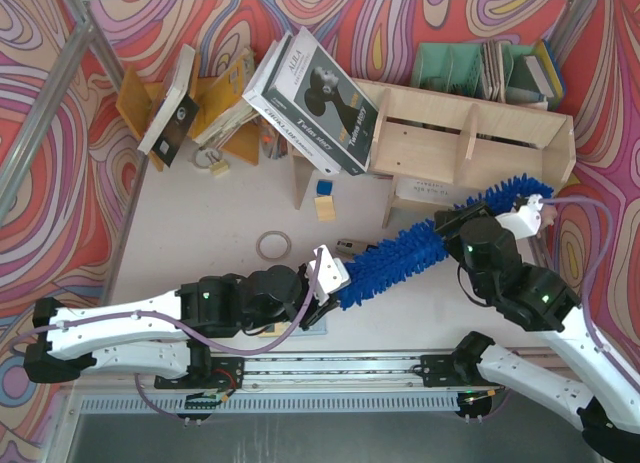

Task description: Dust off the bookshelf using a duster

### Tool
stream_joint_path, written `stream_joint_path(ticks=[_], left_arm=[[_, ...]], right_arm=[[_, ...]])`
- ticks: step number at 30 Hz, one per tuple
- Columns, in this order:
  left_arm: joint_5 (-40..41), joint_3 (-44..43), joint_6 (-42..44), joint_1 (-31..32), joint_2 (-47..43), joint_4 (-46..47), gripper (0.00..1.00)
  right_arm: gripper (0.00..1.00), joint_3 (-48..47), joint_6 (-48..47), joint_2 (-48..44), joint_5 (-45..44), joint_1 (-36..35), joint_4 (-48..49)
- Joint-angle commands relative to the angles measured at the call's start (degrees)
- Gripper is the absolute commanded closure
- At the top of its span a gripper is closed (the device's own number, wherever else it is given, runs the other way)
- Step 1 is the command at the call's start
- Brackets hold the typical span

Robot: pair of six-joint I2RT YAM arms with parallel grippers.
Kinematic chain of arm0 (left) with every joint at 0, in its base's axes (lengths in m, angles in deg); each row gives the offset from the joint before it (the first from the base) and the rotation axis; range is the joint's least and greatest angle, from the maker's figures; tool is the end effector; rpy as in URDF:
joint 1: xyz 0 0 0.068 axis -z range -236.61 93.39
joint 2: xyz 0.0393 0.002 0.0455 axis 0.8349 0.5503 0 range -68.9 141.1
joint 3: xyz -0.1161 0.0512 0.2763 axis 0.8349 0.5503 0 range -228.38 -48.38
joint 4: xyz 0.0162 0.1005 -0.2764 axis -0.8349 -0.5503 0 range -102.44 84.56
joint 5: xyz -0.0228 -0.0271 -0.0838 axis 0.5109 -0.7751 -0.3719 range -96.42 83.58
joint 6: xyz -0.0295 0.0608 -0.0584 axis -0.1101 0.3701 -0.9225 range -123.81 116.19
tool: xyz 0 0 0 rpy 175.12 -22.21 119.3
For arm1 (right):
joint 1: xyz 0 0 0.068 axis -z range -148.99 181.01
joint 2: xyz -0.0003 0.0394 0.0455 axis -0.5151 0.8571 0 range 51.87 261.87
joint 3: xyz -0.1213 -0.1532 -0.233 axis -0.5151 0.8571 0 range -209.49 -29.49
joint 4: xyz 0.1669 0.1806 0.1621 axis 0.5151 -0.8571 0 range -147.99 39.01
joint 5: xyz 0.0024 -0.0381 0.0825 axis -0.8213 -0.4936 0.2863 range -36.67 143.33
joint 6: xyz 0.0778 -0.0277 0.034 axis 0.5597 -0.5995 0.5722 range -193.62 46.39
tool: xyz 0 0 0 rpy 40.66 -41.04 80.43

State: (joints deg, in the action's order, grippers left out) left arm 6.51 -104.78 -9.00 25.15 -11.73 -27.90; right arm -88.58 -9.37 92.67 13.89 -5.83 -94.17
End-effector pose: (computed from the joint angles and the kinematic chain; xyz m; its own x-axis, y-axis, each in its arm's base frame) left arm 0.0577 -0.2741 0.3589 -0.1409 0.3576 -0.9232 0.9262 0.3770 0.0047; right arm 0.1630 0.0590 0.3948 -0.1480 0.7582 -0.6350 0.3027 0.6460 0.7008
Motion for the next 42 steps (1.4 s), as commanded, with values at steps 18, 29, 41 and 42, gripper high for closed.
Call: stream_joint_path(ticks=[18,29,41,42], left_arm=[[6.5,-1.1,-5.0,0.1,3.3,0.2,0.48],[25.1,-1.1,-24.7,-3.4,1.1,-2.1,0.25],[32.5,12.8,-72.3,-13.2,-15.1,-16.7,0.2],[33.2,13.9,-73.9,-13.5,-16.5,-17.5,0.19]], right_arm=[[0.87,6.9,17.6,-7.4,-4.4,-0.1,-3.3],[0.89,11.5,29.2,-9.1,-5.4,-0.1,-8.0],[0.92,18.8,38.1,-9.8,-4.0,-0.1,-7.9],[0.91,19.6,39.3,-9.7,-3.7,-0.1,-8.3]])
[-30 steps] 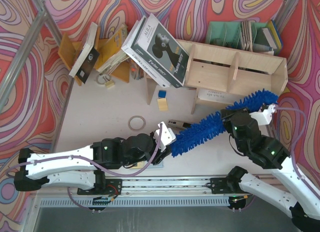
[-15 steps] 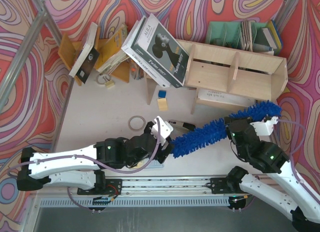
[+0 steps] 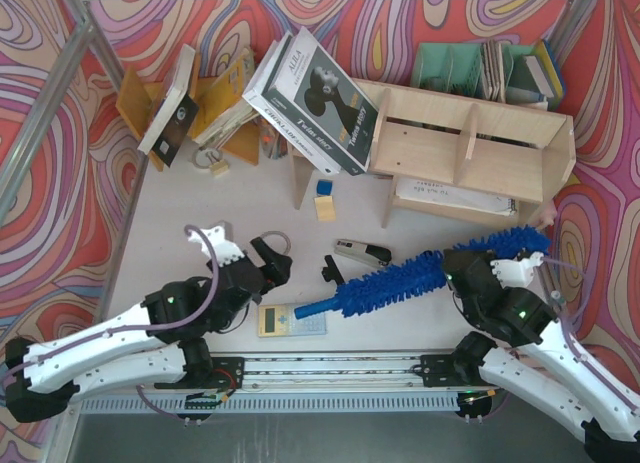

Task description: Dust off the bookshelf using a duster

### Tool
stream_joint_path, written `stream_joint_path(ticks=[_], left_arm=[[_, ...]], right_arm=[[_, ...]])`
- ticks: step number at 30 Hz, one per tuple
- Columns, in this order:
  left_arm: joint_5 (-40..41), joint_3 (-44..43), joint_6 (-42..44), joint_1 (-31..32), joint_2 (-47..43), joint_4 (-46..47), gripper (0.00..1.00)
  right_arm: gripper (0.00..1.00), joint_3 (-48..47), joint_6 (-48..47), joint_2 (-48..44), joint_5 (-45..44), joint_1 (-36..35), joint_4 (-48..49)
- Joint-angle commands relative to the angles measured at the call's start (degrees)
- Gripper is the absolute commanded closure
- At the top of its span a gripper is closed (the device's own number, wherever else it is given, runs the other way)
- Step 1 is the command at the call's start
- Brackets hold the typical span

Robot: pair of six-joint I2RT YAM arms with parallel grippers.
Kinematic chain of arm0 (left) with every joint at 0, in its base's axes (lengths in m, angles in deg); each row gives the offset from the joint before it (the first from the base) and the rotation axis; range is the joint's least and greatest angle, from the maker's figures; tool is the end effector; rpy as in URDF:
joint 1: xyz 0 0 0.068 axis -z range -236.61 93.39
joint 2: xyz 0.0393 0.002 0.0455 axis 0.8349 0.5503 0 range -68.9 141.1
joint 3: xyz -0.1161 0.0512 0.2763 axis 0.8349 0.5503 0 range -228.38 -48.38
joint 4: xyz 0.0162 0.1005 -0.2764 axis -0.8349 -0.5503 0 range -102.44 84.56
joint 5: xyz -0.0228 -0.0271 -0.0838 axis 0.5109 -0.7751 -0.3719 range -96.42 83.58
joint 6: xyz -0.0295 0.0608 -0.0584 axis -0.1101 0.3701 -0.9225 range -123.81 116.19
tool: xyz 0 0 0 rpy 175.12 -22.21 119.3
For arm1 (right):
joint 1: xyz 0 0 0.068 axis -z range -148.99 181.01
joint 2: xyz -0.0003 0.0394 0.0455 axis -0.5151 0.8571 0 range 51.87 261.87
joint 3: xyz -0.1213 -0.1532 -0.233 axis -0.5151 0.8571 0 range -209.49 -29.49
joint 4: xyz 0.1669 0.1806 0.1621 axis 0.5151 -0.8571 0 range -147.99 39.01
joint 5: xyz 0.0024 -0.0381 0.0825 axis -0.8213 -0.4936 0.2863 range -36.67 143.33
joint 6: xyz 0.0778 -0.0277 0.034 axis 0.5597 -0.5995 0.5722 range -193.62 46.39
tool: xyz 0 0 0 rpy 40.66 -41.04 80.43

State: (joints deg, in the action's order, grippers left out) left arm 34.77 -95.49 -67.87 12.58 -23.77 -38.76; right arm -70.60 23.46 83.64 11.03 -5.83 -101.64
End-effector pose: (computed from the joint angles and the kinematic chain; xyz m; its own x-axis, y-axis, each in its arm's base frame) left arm 0.1212 -0.1714 0.3234 -0.5338 -0.5006 -0.6815 0.0542 0.7841 -0.6183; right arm 0.1398 0.0379 0.2863 0.0266 0.9369 -0.3485 0.5291 0.2826 0.8001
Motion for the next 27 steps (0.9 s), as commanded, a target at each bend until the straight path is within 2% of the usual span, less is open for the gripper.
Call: stream_joint_path(ticks=[1,6,10,15,20,27], left_arm=[[5.2,5.8,-16.3,-1.2,-6.0,-7.2,0.19],[3.5,9.9,-17.7,-1.4,-9.8,-3.1,0.19],[1.3,12.1,-23.3,-1.4,-7.6,0.9,0.18],[-1.1,13.7,-24.7,-1.4,-3.3,9.1,0.18],[-0.5,12.7,-25.4,-1.5,-1.5,7.8,0.18],[1.8,16.1,-27.5,-1.4,-5.6,7.1,0.18]], right_arm=[[0.91,2.2,7.7,-0.8,-0.6,-0.1,-1.2],[0.92,4.9,12.4,-0.8,0.1,-0.1,-2.2],[0.91,6.9,15.5,-0.5,0.6,-0.1,-1.8],[0.9,10.2,18.7,0.4,0.6,-0.1,0.2],[0.89,12.4,21.1,2.5,1.2,-0.1,2.5],[0.89,16.3,22.3,5.3,3.8,0.1,7.8]])
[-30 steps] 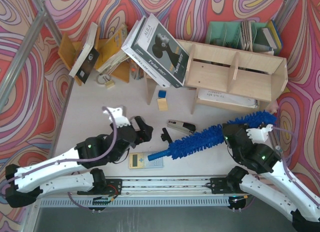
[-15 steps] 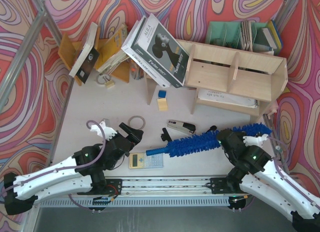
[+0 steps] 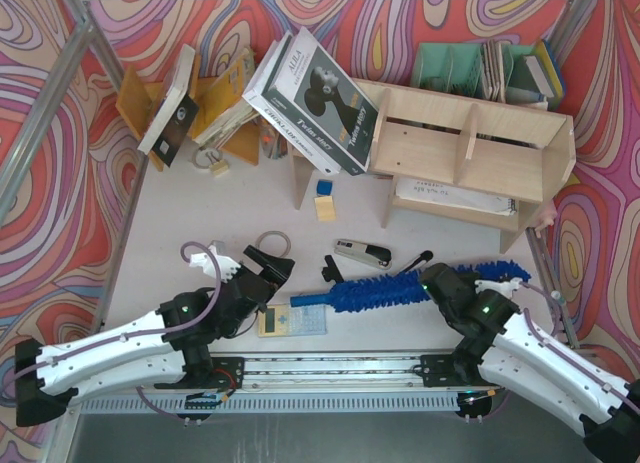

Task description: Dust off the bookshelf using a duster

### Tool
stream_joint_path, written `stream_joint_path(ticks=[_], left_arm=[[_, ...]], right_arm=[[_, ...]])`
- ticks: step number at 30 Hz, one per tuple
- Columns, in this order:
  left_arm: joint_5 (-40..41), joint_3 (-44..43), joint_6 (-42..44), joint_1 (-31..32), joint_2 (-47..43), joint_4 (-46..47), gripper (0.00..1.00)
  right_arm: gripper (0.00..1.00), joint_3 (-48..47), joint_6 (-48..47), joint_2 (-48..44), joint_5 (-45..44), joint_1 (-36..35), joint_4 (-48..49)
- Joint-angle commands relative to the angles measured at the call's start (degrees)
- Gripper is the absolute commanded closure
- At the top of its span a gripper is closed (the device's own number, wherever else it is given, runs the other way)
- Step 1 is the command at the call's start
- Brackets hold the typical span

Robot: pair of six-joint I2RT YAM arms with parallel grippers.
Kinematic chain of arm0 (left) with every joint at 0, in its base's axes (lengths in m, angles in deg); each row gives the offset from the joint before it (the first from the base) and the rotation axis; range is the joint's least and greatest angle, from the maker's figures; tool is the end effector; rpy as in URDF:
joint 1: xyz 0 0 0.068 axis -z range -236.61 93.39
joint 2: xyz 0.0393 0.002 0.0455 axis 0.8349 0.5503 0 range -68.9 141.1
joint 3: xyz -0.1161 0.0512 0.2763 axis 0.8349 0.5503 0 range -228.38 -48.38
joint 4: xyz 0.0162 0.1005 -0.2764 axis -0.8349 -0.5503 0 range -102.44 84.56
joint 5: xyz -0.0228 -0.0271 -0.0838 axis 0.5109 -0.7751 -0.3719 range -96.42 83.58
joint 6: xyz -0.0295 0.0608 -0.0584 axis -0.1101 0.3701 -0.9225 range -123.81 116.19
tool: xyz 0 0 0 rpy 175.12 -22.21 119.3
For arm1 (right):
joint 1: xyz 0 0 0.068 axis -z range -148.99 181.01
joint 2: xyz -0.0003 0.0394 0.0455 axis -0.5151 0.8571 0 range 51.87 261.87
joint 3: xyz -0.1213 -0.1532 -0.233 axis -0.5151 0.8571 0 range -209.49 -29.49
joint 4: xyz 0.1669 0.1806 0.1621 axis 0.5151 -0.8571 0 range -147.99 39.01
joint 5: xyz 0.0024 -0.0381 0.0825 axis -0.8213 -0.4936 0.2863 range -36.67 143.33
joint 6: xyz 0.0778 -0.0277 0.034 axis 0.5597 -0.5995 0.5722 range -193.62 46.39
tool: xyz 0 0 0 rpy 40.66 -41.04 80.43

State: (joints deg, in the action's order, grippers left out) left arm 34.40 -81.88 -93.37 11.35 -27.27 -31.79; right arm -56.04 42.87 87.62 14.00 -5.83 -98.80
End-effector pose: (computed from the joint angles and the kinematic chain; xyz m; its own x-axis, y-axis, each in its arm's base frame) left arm 0.1214 -0.1613 0.2541 -0.5009 -0.7794 -0.3763 -0.2086 0.5306 -0.8215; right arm 0.1418 0.0433 0.1872 0.1315 0.9635 -0.2331 0.6845 0.0818 0.7244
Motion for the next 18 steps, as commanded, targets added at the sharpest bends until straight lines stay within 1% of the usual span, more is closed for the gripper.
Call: stream_joint_path(ticks=[1,5,8,10,15,17,18], left_arm=[[2.2,2.7,-2.2,-0.2,-2.5,-0.2,0.18],[2.6,3.1,-2.8,-0.2,-3.4,-1.8,0.18],[2.6,3.3,-2.3,-0.2,-3.5,-1.5,0.18],[2.7,3.3,-1.9,-0.2,-3.3,-1.2,0.18],[3.0,3.3,-1.1,-0.2,-3.1,-0.9,0.17],[3.3,3.2,-1.0,-0.2,-3.3,-1.3,0.17],[3.5,3.2,-0.9,-0.2,-3.4,-1.5,0.17]], right_arm=[[0.88,2.2,3.0,1.8,1.3,0.2,5.8],[0.85,3.7,3.3,4.1,3.3,0.7,8.5],[0.84,4.7,3.0,5.2,4.4,1.3,10.7],[0.82,5.4,2.2,6.0,5.3,2.3,12.5],[0.84,6.5,-0.1,8.5,8.9,5.2,16.7],[0.82,6.6,-0.3,8.9,9.0,5.5,16.7],[0.79,6.6,-0.3,9.0,9.0,5.6,16.5]])
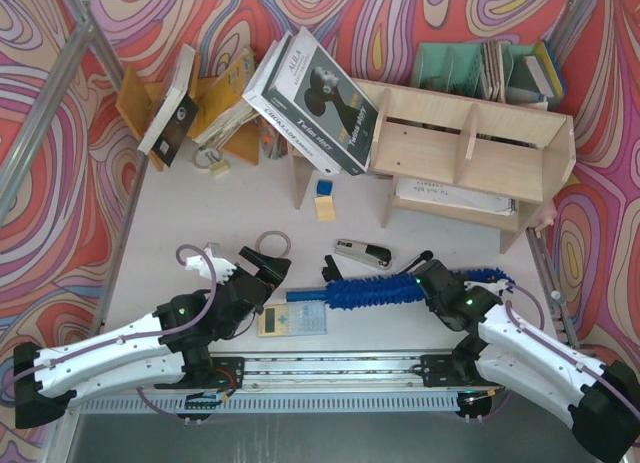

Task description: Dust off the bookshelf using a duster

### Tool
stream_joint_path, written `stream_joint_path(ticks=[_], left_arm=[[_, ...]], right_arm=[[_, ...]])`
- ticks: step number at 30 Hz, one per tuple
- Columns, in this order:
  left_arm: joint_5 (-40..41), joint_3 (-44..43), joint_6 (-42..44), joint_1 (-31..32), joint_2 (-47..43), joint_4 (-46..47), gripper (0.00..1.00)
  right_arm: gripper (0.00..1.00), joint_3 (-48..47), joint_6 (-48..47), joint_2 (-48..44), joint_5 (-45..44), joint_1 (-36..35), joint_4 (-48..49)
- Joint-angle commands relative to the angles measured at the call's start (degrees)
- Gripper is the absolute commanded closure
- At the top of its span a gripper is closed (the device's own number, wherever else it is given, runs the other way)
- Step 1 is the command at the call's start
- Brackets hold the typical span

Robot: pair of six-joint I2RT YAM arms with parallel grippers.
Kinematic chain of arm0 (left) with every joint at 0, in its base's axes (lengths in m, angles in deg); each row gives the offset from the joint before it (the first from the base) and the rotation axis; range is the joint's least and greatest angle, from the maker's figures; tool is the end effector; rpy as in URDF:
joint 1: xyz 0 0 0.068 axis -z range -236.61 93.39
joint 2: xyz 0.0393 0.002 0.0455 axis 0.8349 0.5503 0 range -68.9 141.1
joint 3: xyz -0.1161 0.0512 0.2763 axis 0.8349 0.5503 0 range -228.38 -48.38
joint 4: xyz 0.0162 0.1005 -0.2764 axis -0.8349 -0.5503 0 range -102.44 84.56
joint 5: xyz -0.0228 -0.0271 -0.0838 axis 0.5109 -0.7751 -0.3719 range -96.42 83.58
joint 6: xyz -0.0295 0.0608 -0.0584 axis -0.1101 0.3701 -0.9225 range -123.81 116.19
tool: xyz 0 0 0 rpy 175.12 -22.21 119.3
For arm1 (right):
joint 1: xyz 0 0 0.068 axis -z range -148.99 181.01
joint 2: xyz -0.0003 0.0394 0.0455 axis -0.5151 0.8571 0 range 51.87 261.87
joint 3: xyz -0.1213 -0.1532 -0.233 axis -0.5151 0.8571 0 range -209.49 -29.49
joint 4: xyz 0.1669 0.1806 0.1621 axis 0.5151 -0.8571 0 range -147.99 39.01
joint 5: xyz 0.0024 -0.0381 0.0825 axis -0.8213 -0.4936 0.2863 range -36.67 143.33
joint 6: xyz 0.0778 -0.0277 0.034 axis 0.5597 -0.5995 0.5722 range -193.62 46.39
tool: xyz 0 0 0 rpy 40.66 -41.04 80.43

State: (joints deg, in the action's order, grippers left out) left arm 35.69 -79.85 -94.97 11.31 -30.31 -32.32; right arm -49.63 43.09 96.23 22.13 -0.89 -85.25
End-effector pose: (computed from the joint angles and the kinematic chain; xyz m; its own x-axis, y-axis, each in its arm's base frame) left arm 0.1187 -0.1506 0.2487 -0.4742 -0.8044 -0.3580 -0.2198 0.5019 -0.8365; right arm 0.1597 0.0509 0.1392 0.1269 0.9790 -0.1596 0.7463 0.0117 0.6655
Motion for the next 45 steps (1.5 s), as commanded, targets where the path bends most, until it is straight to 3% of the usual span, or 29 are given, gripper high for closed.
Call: stream_joint_path(ticks=[1,4,15,20,26,37,45], left_arm=[[2.3,1.1,0.7,-0.2,-0.6,-1.2,0.17],[2.8,1.1,0.6,-0.2,-0.7,-1.6,0.17],[3.2,0.8,1.0,-0.3,0.8,-0.8,0.17],[3.1,0.7,1.1,-0.3,1.0,-0.8,0.16],[3.1,0.7,1.2,-0.5,1.2,-1.1,0.16],[5.2,-0.4,1.7,-1.1,-0.4,-4.9,0.16],[9.0,-4.1,3.9,-1.5,-2.2,-11.2,0.15]], right_arm=[[0.76,0.2,-0.5,0.5,0.9,0.8,2.7],[0.68,1.0,-0.1,0.7,1.4,0.9,2.7],[0.59,3.7,-0.4,1.7,3.5,1.9,6.2],[0.5,3.9,-0.4,1.6,3.7,2.1,6.2],[0.39,2.7,-1.8,-1.1,2.4,2.2,3.4],[0.3,-3.6,-9.4,-7.0,0.2,2.1,-5.5],[0.25,-9.2,-16.6,-14.2,-6.5,2.2,-13.2]])
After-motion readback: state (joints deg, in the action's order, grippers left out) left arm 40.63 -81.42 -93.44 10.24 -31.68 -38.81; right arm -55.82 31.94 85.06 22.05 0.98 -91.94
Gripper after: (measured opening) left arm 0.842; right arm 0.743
